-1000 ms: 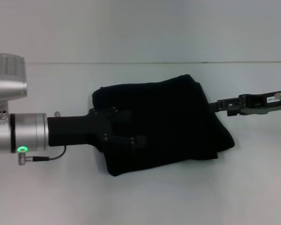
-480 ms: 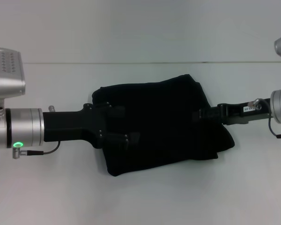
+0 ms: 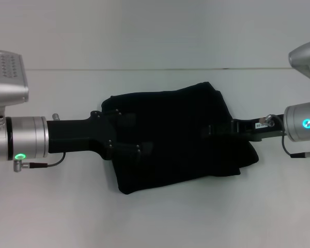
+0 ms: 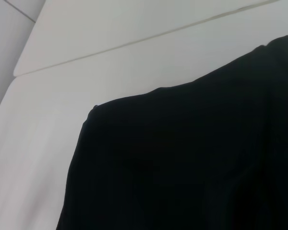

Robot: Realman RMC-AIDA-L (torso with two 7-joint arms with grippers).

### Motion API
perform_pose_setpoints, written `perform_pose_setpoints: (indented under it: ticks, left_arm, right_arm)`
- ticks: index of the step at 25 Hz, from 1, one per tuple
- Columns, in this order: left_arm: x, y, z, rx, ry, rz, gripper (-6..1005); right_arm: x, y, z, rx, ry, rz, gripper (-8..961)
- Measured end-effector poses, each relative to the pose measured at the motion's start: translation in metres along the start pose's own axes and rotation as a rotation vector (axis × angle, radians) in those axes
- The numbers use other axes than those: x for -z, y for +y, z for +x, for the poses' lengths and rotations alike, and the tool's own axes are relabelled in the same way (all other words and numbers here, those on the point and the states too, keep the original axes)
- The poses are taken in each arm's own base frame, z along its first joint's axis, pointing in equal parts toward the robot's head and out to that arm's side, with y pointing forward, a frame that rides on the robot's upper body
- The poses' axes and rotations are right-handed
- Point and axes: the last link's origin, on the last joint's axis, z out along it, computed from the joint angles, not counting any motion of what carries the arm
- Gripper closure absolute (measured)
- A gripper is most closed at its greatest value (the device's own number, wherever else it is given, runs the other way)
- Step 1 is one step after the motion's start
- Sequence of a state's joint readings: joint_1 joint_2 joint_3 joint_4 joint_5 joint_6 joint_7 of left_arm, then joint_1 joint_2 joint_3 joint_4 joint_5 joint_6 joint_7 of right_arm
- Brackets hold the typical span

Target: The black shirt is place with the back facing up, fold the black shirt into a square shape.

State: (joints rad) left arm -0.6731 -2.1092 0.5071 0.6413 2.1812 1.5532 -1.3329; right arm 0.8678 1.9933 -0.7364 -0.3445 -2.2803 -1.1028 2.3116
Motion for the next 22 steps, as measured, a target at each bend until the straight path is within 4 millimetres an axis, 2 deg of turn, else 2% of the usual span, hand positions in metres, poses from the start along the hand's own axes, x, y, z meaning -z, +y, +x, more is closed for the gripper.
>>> perform_pose_setpoints:
  ticks: [22]
  left_arm:
    - [-0.0010, -0.0029, 0.0009, -0.006, -0.007, 0.013, 48]
  right_arm:
    - [-0.0102, 0.0017, 0.0049, -0.009, 0.023, 0.035, 104]
